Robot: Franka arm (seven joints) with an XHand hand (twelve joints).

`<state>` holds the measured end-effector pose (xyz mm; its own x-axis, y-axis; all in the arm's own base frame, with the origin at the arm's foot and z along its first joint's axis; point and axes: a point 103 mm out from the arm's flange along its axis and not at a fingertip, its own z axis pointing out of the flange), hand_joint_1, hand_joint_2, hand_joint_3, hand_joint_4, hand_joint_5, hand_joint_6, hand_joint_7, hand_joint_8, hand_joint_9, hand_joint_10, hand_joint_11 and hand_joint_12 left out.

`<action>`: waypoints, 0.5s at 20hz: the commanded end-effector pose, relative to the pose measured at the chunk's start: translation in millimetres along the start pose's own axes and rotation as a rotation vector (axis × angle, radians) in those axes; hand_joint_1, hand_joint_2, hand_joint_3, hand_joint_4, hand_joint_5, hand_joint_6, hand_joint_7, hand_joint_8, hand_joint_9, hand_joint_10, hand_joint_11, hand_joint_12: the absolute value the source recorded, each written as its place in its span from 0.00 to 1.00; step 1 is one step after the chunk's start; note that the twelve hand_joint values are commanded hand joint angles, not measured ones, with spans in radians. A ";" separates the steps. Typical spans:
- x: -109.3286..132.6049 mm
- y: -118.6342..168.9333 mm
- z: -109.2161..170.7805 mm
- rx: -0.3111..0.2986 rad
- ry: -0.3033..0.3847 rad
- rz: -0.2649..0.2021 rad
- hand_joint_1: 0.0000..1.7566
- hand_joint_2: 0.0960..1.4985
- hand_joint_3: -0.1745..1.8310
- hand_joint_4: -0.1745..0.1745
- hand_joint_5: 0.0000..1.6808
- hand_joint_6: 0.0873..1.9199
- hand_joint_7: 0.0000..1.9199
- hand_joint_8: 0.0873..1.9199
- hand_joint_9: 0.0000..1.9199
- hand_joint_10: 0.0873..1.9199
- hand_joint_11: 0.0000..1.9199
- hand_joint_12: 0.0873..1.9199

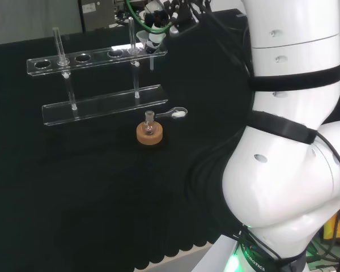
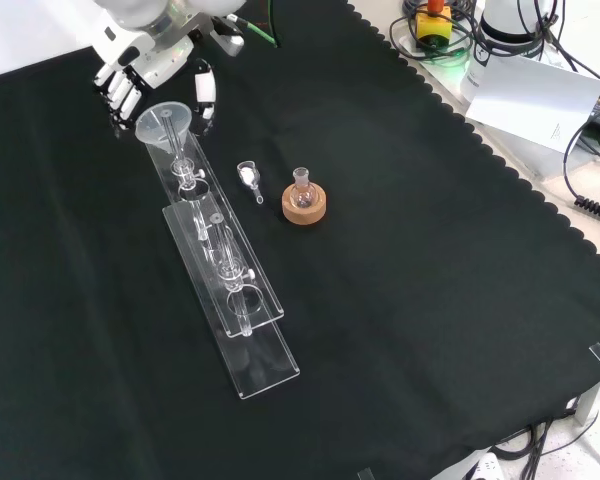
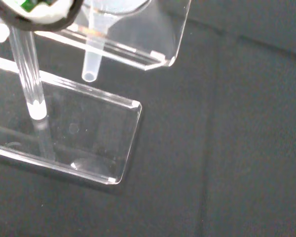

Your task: Pick up the funnel from the transparent funnel stand.

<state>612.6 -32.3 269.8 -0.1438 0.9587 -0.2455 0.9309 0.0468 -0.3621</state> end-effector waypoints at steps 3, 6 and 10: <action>-3.3 -7.7 -9.7 -0.048 -0.017 0.019 0.45 0.41 0.35 0.50 0.34 0.48 0.20 0.36 0.25 0.28 0.10 0.70; -4.9 -11.0 -13.0 -0.055 -0.018 0.019 0.45 0.41 0.35 0.50 0.34 0.49 0.20 0.36 0.25 0.28 0.10 0.70; -9.0 -18.4 -20.8 -0.067 -0.023 0.030 0.45 0.41 0.36 0.50 0.34 0.50 0.20 0.36 0.25 0.29 0.10 0.70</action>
<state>607.1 -34.0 289.1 -0.1301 0.9547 -0.2675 0.9508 0.0436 -0.3068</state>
